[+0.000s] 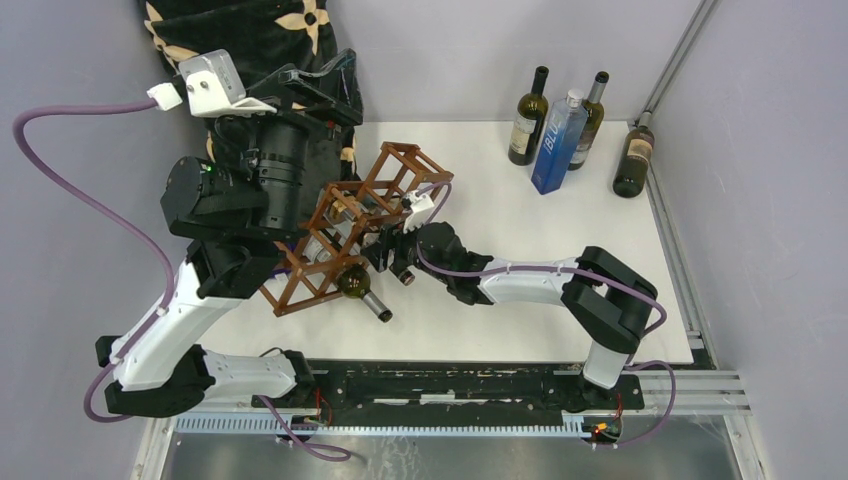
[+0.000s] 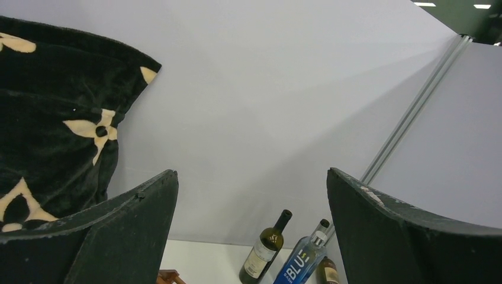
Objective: Put the wine bottle on the wine rack
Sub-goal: Place the wine bottle in the wine rack.
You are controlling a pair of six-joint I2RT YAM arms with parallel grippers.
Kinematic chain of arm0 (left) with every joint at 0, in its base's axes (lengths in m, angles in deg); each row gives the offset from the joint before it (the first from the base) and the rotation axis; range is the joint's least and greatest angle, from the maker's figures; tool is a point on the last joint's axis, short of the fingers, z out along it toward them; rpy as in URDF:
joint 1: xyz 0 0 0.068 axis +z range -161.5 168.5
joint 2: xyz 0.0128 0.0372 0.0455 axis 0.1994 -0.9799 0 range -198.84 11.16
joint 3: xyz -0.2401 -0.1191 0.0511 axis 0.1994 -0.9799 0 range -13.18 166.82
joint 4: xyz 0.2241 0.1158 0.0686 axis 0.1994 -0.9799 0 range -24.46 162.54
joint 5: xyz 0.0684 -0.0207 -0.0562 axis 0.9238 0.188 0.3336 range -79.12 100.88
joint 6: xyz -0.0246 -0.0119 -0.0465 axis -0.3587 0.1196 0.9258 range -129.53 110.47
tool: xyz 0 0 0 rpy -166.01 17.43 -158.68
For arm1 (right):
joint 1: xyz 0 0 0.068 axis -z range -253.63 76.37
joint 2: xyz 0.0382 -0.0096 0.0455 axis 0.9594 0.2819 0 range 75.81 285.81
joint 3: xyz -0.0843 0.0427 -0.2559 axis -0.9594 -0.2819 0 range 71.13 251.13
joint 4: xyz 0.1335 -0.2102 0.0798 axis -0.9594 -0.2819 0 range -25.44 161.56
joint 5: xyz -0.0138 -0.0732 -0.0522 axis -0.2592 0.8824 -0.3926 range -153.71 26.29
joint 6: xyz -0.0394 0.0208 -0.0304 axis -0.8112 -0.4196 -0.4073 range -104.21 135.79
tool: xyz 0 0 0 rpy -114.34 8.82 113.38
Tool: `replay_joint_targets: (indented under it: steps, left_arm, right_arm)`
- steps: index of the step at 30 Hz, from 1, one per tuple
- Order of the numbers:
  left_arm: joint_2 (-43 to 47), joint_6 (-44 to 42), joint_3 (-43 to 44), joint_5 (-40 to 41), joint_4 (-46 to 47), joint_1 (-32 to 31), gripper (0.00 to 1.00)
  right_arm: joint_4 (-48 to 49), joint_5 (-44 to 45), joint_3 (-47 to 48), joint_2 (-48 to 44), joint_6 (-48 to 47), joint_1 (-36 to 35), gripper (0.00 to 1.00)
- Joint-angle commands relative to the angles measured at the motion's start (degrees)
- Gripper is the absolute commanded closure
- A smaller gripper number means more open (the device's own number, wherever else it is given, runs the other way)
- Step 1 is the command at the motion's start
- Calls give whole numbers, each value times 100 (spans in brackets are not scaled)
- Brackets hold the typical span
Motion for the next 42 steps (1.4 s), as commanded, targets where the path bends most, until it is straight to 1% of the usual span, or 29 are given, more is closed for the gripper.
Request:
replay_joint_targets:
  steps: [1,4,6,13,18,19,20,23,24,26,27,28,30,31,33,35,37,40,42]
  left_arm:
    - [121,-232,19,98,298,0,0]
    - [145,-201,19,66,283,-1,0]
    - [155,-149,19,32,249,3,0]
    - [168,122,63,-192,65,-1,0]
    - [159,231,80,-361,-61,3,0]
    - [159,266,76,-375,-92,-1,0]
    - [156,301,60,-407,-135,-2,0]
    - [319,313,-231,-850,-267,-2,0]
    - [431,315,-422,-1164,-280,3,0]
    - [687,310,-847,-2144,-282,2,0]
    - [835,312,-1054,-2577,-259,-1,0]
    - [958,313,-1277,-2959,-219,9,0]
    - [1153,703,-1697,-3438,-39,-1,0]
    - [1212,874,-1922,-3650,70,-1,0]
    - [1268,1211,-2332,-4047,244,2,0]
    - [1204,1466,-2730,-4456,372,7,0]
    - [1049,1731,-3007,-4764,499,-1,0]
    - [706,2221,-3494,-5022,1083,-33,0]
    - [458,2435,-3854,-4911,1614,-157,0]
  right_arm:
    - [983,158,321,-245,-123,20,36]
    - [984,108,142,-392,-286,23,21]
    - [992,-15,28,-499,-440,17,2]
    - [891,-216,-436,-1019,-800,28,2]
    - [596,-710,-844,-1640,-1285,86,2]
    - [449,-794,-948,-1778,-1432,118,2]
    - [253,-1059,-1011,-1965,-1580,173,2]
    - [-617,-1645,-967,-2441,-2551,404,2]
    - [-1091,-1933,-861,-2592,-2986,548,2]
    - [-2180,-2323,-532,-2815,-3733,824,2]
    - [-2637,-2722,-370,-2895,-3852,1048,2]
    - [-2885,-3398,-300,-2977,-3844,1448,2]
    - [-3186,-4559,-278,-3101,-3540,2259,2]
    - [-3423,-4908,-242,-3176,-3517,2638,2]
    - [-3894,-5430,-59,-3345,-3858,3231,2]
    - [-4588,-5417,259,-3553,-4479,3653,2]
    - [-5117,-5394,628,-3673,-4841,4067,2]
    - [-5636,-5183,1224,-3684,-4694,4643,2]
    - [-5777,-5436,1550,-3650,-4346,5137,2]
